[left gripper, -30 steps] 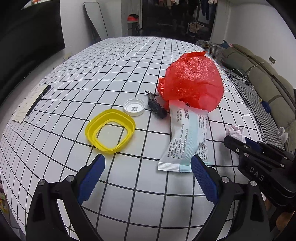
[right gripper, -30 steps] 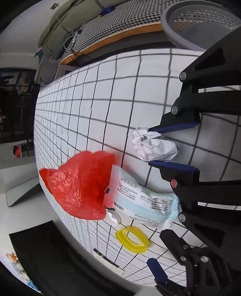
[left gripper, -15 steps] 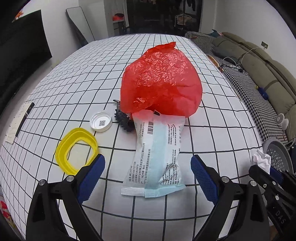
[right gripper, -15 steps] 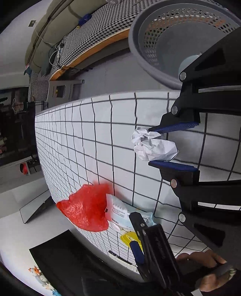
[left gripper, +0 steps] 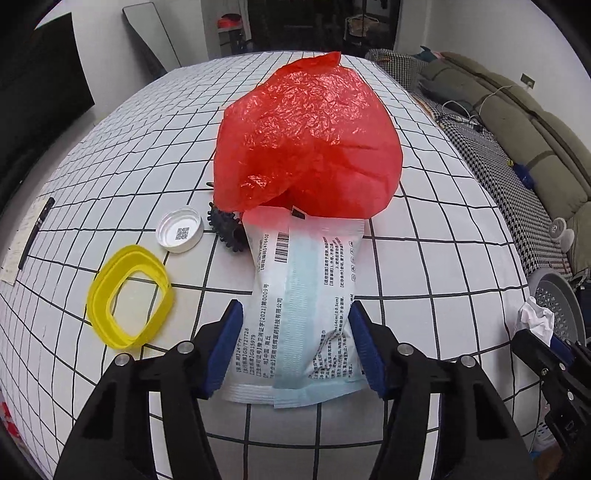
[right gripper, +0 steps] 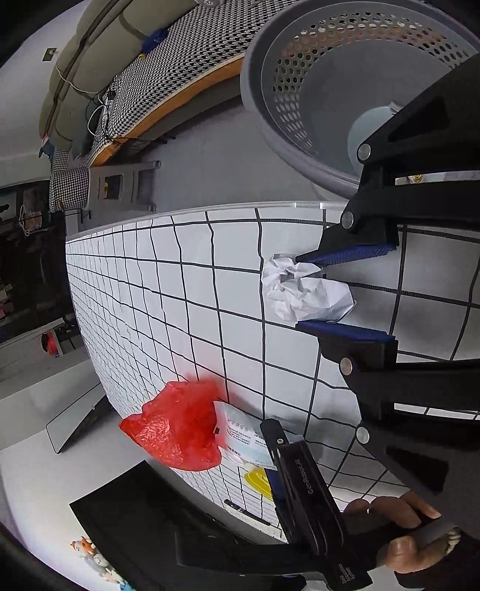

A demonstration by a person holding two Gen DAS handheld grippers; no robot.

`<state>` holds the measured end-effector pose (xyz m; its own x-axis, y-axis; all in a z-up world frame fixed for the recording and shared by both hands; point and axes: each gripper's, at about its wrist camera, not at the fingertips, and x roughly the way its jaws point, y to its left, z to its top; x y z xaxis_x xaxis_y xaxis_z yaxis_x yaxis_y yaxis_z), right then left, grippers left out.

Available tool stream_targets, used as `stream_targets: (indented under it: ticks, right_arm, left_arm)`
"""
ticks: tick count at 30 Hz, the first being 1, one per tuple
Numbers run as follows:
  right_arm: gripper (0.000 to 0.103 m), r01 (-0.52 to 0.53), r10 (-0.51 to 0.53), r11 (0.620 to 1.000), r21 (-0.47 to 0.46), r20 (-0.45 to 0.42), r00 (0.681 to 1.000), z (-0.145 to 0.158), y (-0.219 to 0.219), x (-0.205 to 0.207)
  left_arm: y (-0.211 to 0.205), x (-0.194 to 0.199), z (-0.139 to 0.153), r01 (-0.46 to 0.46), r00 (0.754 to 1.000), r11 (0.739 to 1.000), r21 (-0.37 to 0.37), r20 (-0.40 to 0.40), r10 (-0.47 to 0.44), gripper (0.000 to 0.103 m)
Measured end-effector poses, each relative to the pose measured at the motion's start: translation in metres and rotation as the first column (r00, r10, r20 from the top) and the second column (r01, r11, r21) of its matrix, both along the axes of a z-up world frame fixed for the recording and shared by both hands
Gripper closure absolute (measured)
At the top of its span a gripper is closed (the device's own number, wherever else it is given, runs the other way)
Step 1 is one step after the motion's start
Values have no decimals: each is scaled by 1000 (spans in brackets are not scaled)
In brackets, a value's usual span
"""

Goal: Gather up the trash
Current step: 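Grasp the crumpled white paper with the right gripper while the left gripper grasps the wipes packet, then carry paper and wipes packet over the grey basket and open both grippers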

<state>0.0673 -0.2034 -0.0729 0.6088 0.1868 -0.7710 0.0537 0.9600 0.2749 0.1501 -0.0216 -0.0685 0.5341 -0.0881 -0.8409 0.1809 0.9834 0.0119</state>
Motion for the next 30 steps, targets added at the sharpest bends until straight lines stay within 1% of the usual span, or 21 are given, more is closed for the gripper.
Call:
stream_targets:
  ticks: [8,15,19,24,30]
  right_arm:
    - [74,-7,7,1000,-1,12,1000,6,3,-7]
    - [74,-15,16,1000,-10,25,1000,12,11,-20]
    - [74,-19,19,1000,-15,26,999,14,15,-30]
    - [74,-19,19,1000,-20,29,999,13,19,-41]
    - [74,-16,17,1000,-22,33,999,15,20,-48]
  left_arm:
    - [11,-26,12,-3,1000,1000,-14,29,4,46]
    - [16,-53,19,14,999,999,-33,42,-13,46]
    - [16,-65,13,27,999,999,-32,23,-26,46]
    - [16,-77,-5,35,999,999,-20,-17,-36,46]
    - [18,-82,-9,25,1000,1000,-3,-14,-25,43]
